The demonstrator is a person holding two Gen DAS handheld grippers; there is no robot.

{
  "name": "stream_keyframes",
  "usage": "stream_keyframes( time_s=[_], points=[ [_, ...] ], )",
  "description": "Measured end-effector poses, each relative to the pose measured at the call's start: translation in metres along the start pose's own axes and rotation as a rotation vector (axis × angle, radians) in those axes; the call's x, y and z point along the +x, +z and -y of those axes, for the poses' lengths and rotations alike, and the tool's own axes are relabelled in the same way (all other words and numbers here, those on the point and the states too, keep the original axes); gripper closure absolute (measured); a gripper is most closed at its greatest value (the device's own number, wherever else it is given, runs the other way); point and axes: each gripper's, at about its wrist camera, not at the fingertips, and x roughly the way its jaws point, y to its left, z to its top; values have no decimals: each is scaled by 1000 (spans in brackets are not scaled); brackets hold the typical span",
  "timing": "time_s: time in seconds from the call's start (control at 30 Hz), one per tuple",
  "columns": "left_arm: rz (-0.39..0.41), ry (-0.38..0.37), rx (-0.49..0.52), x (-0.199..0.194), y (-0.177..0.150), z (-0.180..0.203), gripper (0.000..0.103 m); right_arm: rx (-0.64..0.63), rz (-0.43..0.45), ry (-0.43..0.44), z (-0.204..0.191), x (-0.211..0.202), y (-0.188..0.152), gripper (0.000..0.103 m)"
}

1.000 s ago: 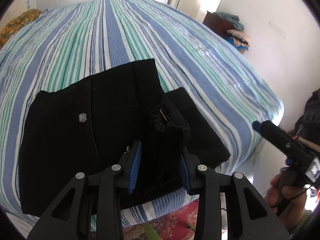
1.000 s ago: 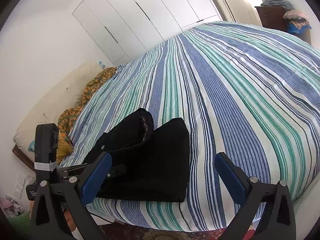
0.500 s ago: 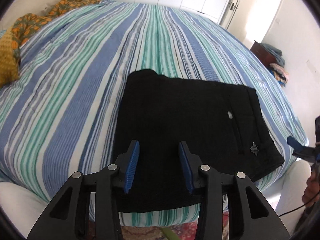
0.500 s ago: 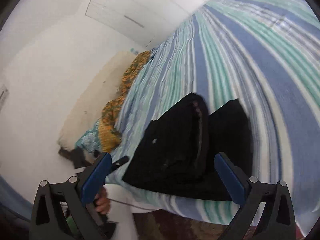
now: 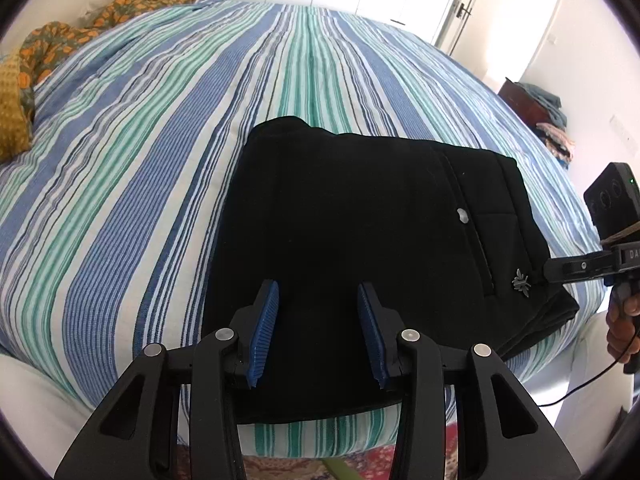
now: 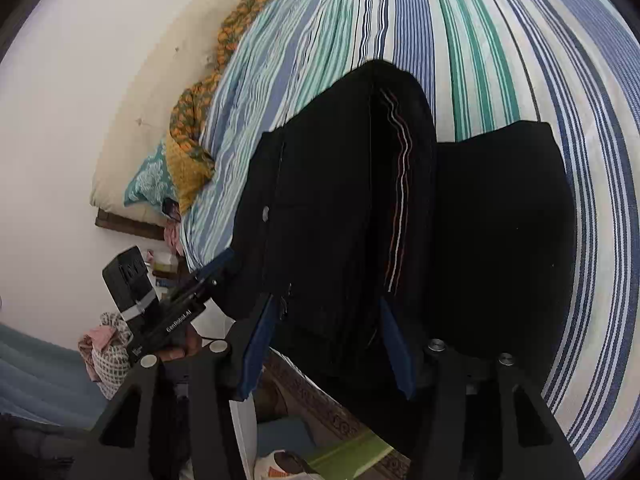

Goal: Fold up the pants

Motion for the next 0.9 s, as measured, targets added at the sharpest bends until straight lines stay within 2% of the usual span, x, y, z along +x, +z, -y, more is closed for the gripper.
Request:
stream_keyframes(
  time_s=[0.07,0.17,0.2,0.23,0.33,0.43,0.5,0.6,0.67,0.73,0.83,0.9],
  points=[
    [1,5,3,2,0,0,61,9,-19,13,2,2,2,53],
    [3,11,4,5,1,0,57,42,-68,102,6,12,4,57],
    [4,13,5,5,1,0,56,36,-75,89,5,17,5,61],
    [2,15,4,5,2,-1,56,21,-76,56,1,23,5,72],
    [-10,-8,-47,-7,9,-8,56,-31,-28,-19,-13,23,7,78],
    [47,-78,-125,-37,18,-17,53,-96,61,11,-36,-6,8,80],
    [87,-83,-115,-54,24,-14,47,-159,100,13,-54,-32,7,81],
    [108,-80,-59,-64,30,1,44,-223,123,-15,-68,-66,0,81],
    [98,-65,-20,-58,29,13,40,-224,122,-33,-62,-80,-8,81],
    [65,-17,27,-40,25,25,39,-191,119,-72,-40,-84,-18,81],
    [-38,46,93,0,10,38,39,-82,86,-166,10,-63,-36,78],
    [-68,119,146,15,1,44,39,-37,100,-166,28,-57,-46,74]
  ],
)
